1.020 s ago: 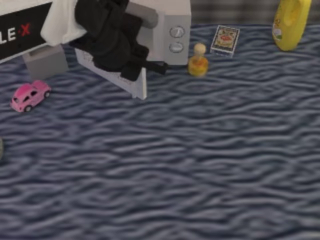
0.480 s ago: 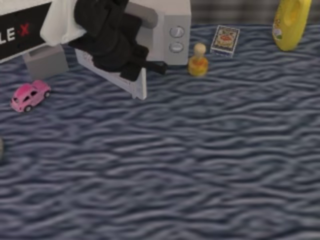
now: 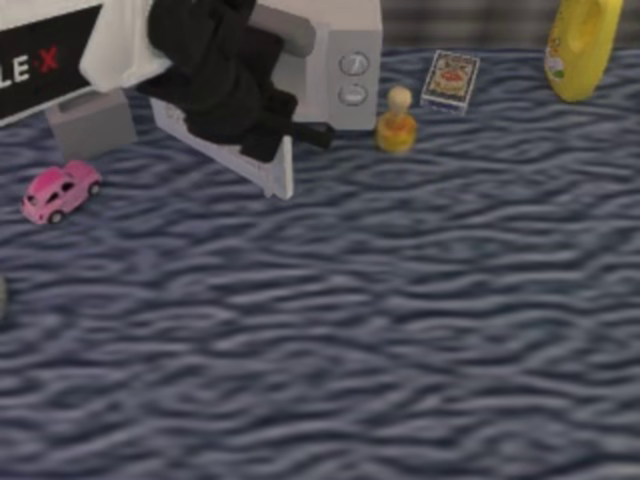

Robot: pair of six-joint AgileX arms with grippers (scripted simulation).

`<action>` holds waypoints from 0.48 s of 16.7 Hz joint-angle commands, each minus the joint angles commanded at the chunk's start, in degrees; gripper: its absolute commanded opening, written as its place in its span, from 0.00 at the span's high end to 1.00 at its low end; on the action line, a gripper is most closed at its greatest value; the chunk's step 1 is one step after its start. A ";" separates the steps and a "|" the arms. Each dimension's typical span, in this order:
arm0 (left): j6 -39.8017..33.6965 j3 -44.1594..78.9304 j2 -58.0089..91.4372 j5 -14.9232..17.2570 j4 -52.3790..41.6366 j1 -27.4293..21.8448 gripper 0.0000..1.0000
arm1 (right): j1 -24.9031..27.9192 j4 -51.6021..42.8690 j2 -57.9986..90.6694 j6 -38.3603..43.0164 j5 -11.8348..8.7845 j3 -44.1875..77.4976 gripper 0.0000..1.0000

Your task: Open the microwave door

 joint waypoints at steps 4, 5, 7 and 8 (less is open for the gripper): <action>-0.22 -0.24 0.19 0.32 -0.02 -0.31 1.00 | 0.00 0.00 0.00 0.00 0.00 0.00 0.00; -0.03 -0.32 0.08 0.40 0.02 -0.25 1.00 | 0.00 0.00 0.00 0.00 0.00 0.00 0.00; 1.39 -0.96 -0.74 1.12 0.28 0.26 1.00 | 0.00 0.00 0.00 0.00 0.00 0.00 0.00; 2.39 -1.58 -1.17 1.67 0.31 0.60 1.00 | 0.00 0.00 0.00 0.00 0.00 0.00 0.00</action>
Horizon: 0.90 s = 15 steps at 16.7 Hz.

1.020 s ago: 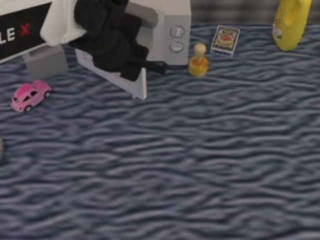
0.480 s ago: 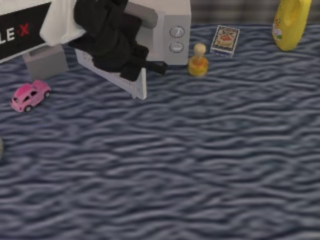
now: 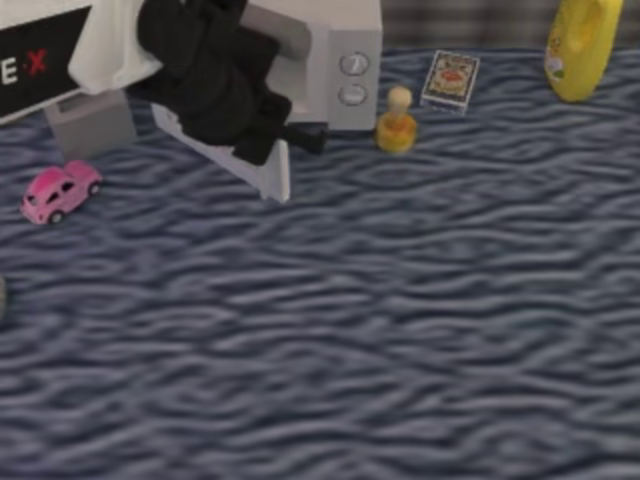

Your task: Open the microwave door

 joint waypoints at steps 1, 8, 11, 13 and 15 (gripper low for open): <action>1.20 -0.83 -0.40 0.62 -0.07 0.42 1.00 | 0.00 0.00 0.00 0.00 0.00 0.00 0.00; 6.12 -3.41 -2.65 3.26 0.33 2.23 1.00 | 0.00 0.00 0.00 0.00 0.00 0.00 0.00; 6.12 -3.41 -2.65 3.26 0.33 2.23 1.00 | 0.00 0.00 0.00 0.00 0.00 0.00 0.00; 6.12 -3.41 -2.65 3.26 0.33 2.23 1.00 | 0.00 0.00 0.00 0.00 0.00 0.00 0.00; 6.12 -3.41 -2.65 3.26 0.33 2.23 1.00 | 0.00 0.00 0.00 0.00 0.00 0.00 0.00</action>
